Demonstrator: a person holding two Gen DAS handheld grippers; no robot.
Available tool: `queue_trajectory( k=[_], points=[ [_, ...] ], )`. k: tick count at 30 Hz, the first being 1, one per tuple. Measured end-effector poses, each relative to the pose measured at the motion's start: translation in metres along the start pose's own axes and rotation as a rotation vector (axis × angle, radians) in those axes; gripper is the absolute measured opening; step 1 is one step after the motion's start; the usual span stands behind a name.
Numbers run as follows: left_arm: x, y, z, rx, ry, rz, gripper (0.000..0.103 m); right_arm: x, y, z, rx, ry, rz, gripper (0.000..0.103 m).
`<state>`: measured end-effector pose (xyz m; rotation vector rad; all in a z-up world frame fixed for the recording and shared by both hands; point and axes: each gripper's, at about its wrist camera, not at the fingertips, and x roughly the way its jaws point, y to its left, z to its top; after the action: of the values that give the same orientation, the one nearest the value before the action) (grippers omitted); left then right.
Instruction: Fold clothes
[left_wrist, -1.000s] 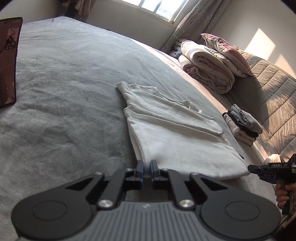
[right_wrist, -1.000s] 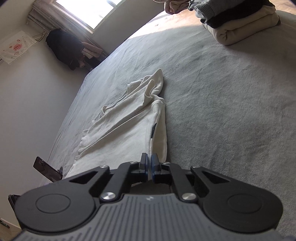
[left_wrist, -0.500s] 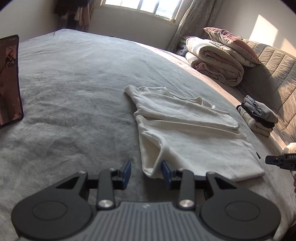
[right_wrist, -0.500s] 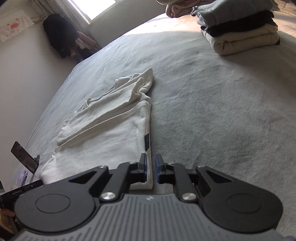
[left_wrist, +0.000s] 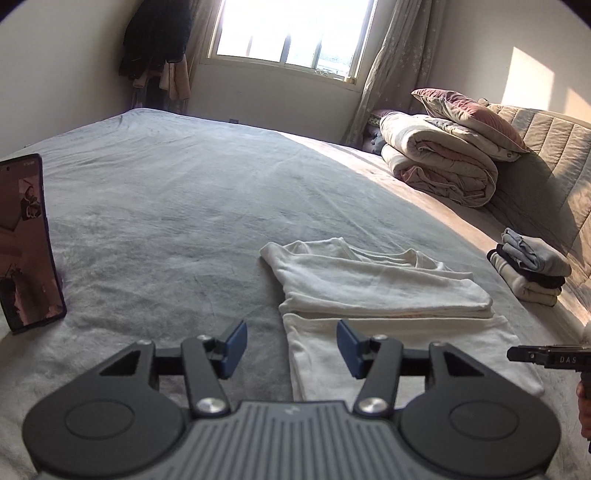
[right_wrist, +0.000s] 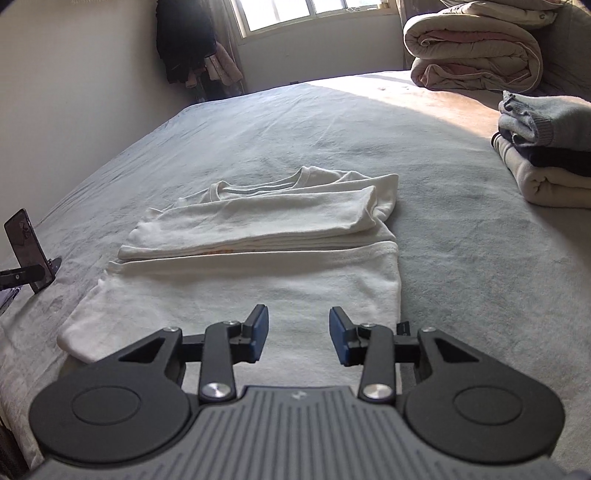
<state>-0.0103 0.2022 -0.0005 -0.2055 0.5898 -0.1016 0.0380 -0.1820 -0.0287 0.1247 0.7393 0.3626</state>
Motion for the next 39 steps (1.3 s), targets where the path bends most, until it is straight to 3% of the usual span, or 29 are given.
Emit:
queue_trajectory(
  k=[3, 6, 11, 14, 19, 25, 31, 39],
  points=[
    [0.027, -0.019, -0.006, 0.022, 0.009, -0.039, 0.038, 0.015, 0.025, 0.004, -0.077, 0.005, -0.011, 0.041],
    [0.047, -0.031, -0.013, 0.047, 0.011, -0.039, 0.031, 0.031, 0.048, 0.01, -0.126, -0.001, -0.02, 0.041],
    [0.075, -0.043, -0.022, 0.073, 0.024, -0.032, 0.03, 0.058, 0.073, 0.015, -0.142, -0.01, -0.008, 0.04],
    [0.087, -0.041, -0.031, 0.104, 0.057, -0.001, 0.03, 0.08, 0.083, 0.017, -0.156, 0.01, -0.017, 0.034],
    [0.087, -0.041, -0.039, 0.155, 0.039, -0.001, 0.03, 0.105, 0.089, 0.027, -0.172, 0.009, -0.063, 0.03],
    [0.081, -0.033, -0.03, 0.105, -0.002, -0.042, 0.03, 0.11, 0.091, 0.029, -0.156, -0.013, -0.084, 0.03],
    [0.091, -0.021, -0.03, 0.076, 0.011, -0.028, 0.029, 0.075, 0.081, 0.022, -0.178, -0.081, -0.091, 0.03],
    [0.089, -0.021, -0.029, 0.087, 0.013, -0.022, 0.029, 0.044, 0.005, 0.014, -0.104, -0.109, -0.234, 0.03]
  ],
)
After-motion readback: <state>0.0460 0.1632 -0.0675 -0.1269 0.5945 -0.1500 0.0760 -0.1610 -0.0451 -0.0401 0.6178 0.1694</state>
